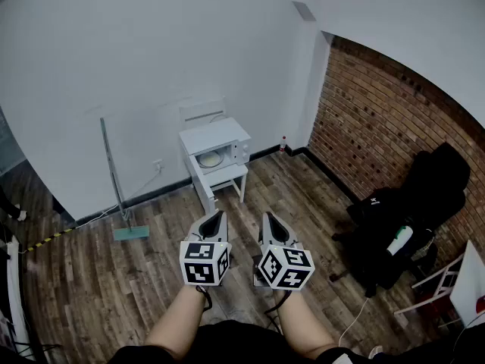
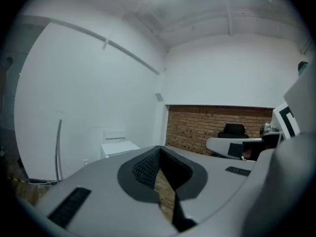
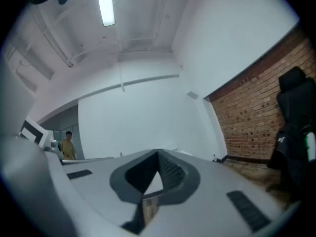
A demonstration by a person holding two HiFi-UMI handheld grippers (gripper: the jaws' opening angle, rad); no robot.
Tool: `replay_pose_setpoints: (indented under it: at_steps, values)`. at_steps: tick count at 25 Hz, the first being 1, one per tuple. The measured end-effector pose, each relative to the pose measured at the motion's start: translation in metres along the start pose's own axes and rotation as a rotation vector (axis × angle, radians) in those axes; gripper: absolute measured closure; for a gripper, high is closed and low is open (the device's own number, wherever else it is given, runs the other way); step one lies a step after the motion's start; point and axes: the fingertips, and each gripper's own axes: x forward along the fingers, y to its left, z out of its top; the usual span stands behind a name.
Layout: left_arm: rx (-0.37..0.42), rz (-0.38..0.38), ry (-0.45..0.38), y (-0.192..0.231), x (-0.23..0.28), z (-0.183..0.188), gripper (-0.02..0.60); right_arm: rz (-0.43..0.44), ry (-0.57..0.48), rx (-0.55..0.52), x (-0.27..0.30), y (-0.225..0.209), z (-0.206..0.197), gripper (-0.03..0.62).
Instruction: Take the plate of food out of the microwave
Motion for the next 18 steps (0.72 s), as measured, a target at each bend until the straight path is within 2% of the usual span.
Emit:
replay_pose_setpoints:
  at_steps: [6, 18]
  values:
    - [0.004, -0.022, 0.011, 0.022, 0.001, -0.004, 0.584, -0.017, -0.003, -0.083, 0.016, 0.024, -0.007, 0.585]
    - [0.004, -0.089, 0.015, 0.064, 0.02, -0.004, 0.584, -0.065, 0.003, -0.168, 0.055, 0.054, -0.02, 0.585]
